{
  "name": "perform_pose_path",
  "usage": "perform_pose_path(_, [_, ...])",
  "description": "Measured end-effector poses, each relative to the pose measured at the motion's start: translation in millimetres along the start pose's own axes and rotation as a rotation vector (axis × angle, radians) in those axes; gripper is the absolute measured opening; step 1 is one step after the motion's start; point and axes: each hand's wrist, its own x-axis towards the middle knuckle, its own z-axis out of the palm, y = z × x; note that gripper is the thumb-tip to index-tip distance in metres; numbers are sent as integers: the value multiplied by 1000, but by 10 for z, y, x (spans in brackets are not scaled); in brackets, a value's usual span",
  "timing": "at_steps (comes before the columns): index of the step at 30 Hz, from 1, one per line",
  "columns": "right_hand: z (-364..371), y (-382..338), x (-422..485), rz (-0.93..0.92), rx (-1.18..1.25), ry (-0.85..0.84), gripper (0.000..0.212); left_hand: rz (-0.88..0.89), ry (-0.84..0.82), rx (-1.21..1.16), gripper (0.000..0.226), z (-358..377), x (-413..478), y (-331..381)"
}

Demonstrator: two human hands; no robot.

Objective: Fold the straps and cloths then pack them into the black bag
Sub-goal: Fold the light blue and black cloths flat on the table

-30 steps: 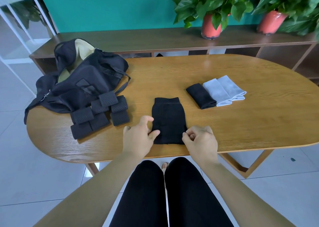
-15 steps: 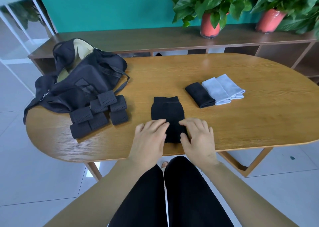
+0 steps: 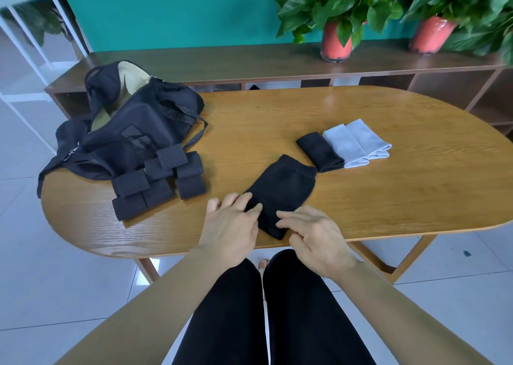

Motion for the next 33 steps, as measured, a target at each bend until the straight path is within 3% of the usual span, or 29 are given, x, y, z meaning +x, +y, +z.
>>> perform_pose_path(4, [56, -94, -35, -16, 9, -7, 46, -100, -37, -38, 58, 7, 45, -92])
perform_pose_path(10, [44, -182, 0, 78, 66, 0, 54, -120, -63, -26, 45, 37, 60, -216])
perform_pose_path(16, [-224, 150, 280, 190, -69, 152, 45, -82, 78, -166, 45, -64, 129, -170])
perform_pose_path(22, [-270, 390, 469, 91, -271, -74, 42, -87, 90, -124, 19, -47, 156, 156])
perform_pose_path(25, [-270, 413, 407, 75, -280, -62, 43, -41, 154, -62, 12, 43, 196, 22])
perform_pose_path(28, [-261, 345, 290, 35, -257, -7, 41, -33, 171, 1, 23, 88, 262, -132])
perform_pose_path(33, [-185, 183, 135, -23, -141, 0, 44, -36, 34, 74, 50, 22, 368, -201])
